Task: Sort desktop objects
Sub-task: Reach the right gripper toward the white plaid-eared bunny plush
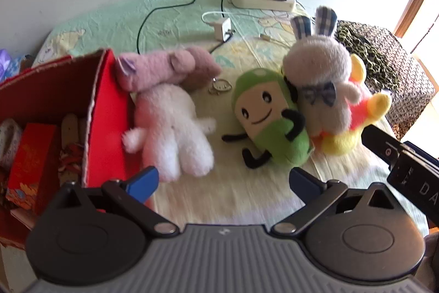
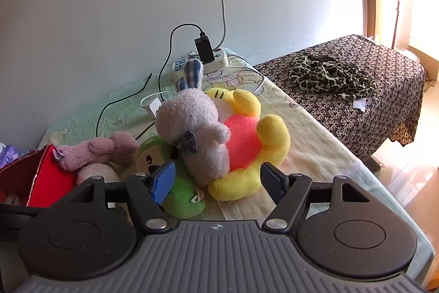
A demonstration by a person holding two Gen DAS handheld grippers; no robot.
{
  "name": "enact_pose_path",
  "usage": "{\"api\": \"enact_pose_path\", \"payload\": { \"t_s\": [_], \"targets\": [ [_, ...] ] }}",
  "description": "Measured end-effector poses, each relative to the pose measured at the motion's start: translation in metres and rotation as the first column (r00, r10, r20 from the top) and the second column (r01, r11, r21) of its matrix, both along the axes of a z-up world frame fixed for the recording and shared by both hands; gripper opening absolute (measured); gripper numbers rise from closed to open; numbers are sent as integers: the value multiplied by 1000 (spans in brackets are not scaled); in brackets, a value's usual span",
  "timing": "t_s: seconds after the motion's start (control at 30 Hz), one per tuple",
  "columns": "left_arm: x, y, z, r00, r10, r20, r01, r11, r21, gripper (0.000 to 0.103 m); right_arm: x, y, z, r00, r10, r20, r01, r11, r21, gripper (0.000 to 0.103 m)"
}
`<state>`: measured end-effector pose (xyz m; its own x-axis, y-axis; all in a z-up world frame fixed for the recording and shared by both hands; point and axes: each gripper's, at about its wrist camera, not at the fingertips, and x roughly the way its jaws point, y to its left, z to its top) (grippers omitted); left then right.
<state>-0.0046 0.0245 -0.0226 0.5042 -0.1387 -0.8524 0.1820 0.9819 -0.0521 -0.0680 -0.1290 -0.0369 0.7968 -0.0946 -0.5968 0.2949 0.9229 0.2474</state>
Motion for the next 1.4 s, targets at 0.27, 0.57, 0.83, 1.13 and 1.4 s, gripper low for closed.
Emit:
{"api": "enact_pose_path", "payload": {
  "t_s": [0.27, 0.57, 0.83, 1.13, 1.4],
  "targets": [
    [-7, -13, 2, 1000, 24, 19, -25, 999, 36, 102, 10, -13, 0, 997, 74, -18, -73, 996, 56, 72],
    [-7, -34, 2, 992, 121, 25, -122, 992, 42, 102, 18, -40, 5, 984, 180, -13, -180, 984, 19, 71],
    [-13, -49, -3, 983, 179, 41, -180, 984, 12, 102, 19, -63, 3, 969, 248, -12, -248, 968, 32, 71],
    [-9, -65, -3, 987, 160, -6, -160, 987, 10, 102, 22, -88, 0, 971, 239, 18, -239, 966, 99, 71],
    [-8, -80, -2, 989, 146, 7, -146, 985, 96, 102, 25, -90, -3, 960, 278, 34, -280, 952, 124, 71]
  ]
}}
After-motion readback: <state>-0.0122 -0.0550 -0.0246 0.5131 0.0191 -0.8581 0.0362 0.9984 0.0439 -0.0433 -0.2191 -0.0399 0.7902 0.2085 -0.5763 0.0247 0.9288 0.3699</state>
